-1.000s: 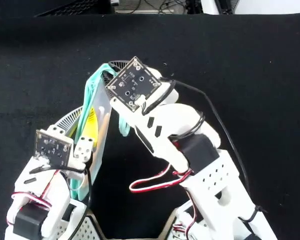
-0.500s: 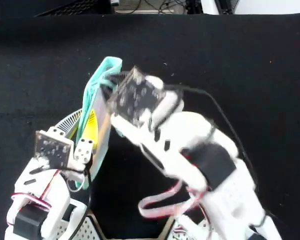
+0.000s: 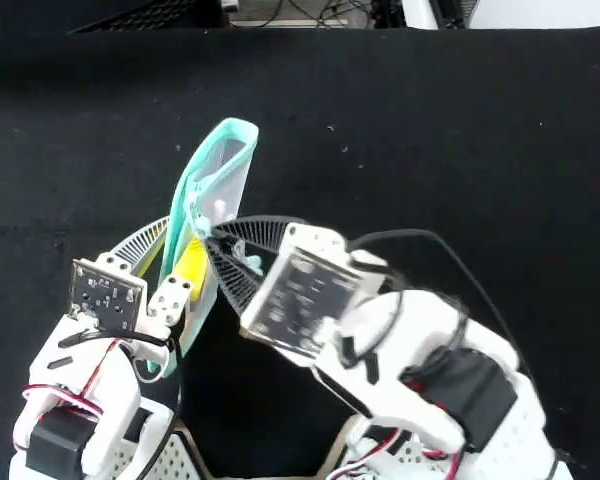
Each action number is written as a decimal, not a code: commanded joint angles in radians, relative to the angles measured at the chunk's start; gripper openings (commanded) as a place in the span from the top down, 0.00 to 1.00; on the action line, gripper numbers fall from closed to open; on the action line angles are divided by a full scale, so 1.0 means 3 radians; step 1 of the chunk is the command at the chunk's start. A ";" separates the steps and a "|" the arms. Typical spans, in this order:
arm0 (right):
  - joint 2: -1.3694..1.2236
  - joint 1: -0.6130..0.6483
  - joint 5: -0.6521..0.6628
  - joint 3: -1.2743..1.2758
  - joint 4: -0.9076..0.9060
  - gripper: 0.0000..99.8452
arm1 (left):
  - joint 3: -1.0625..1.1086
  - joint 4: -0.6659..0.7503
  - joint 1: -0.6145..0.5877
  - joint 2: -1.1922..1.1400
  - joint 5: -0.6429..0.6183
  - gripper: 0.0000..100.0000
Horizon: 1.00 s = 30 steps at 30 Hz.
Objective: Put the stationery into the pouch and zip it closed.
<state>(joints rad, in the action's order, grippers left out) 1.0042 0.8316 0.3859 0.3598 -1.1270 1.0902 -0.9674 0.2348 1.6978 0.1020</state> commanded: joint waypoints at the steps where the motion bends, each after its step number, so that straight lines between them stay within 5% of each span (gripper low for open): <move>1: 0.0064 0.0020 -0.0399 0.0141 0.0235 0.92 | -0.0008 -0.0010 0.0013 0.0010 0.0010 0.87; 5: 0.0054 0.0026 -0.0501 0.0320 0.0460 0.82 | -0.0008 -0.0010 0.0013 0.0010 0.0010 0.87; 19: 0.0038 0.0143 -0.0496 0.0386 0.0665 0.85 | -0.0008 -0.0015 0.0018 0.0010 0.0010 0.87; 30: 0.0064 -0.0332 -0.0496 0.0928 0.1325 0.90 | 0.0043 -0.0010 0.0018 0.0010 0.0010 0.87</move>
<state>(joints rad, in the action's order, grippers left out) 1.0119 0.7933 0.2371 0.6421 -0.7679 1.1070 -0.9674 0.2348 1.6978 0.1036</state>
